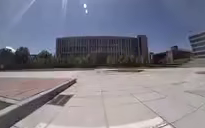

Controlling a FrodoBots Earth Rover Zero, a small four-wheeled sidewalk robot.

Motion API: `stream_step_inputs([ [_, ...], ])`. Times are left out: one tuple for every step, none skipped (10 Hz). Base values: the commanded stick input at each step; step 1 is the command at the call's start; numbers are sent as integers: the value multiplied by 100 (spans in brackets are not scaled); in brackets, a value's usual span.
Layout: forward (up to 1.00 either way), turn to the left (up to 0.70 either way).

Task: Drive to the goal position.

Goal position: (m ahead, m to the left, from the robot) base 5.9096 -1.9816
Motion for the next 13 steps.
stream_step_inputs([
  [70,0],
  [70,0],
  [70,0],
  [70,0],
  [70,0],
  [70,0],
  [70,0],
  [70,0],
  [70,0],
  [70,0],
  [70,0],
  [67,0],
  [54,0],
])
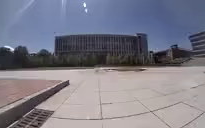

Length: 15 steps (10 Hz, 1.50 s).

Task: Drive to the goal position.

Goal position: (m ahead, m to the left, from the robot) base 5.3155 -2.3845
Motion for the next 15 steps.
stream_step_inputs([
  [54,0],
  [54,0],
  [54,0],
  [54,0],
  [54,0],
  [54,0],
  [54,0],
  [54,0],
  [54,0],
  [54,0],
  [54,0],
  [54,0],
  [54,0],
  [54,0],
  [54,0],
])
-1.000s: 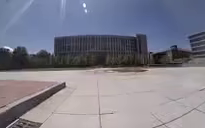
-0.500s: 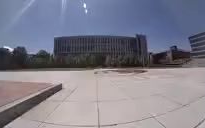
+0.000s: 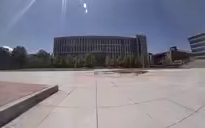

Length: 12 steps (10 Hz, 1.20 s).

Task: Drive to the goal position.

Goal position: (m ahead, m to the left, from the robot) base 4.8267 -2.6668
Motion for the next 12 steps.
stream_step_inputs([
  [54,0],
  [54,0],
  [54,0],
  [54,0],
  [54,0],
  [53,0],
  [53,0],
  [54,0],
  [54,0],
  [54,0],
  [54,0],
  [53,0],
])
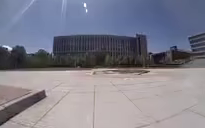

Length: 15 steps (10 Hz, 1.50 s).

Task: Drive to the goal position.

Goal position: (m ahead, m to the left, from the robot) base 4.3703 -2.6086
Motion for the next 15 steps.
stream_step_inputs([
  [54,0],
  [53,0],
  [54,0],
  [54,0],
  [53,0],
  [53,0],
  [54,0],
  [54,0],
  [54,0],
  [54,0],
  [53,0],
  [53,0],
  [52,0],
  [53,0],
  [53,0],
])
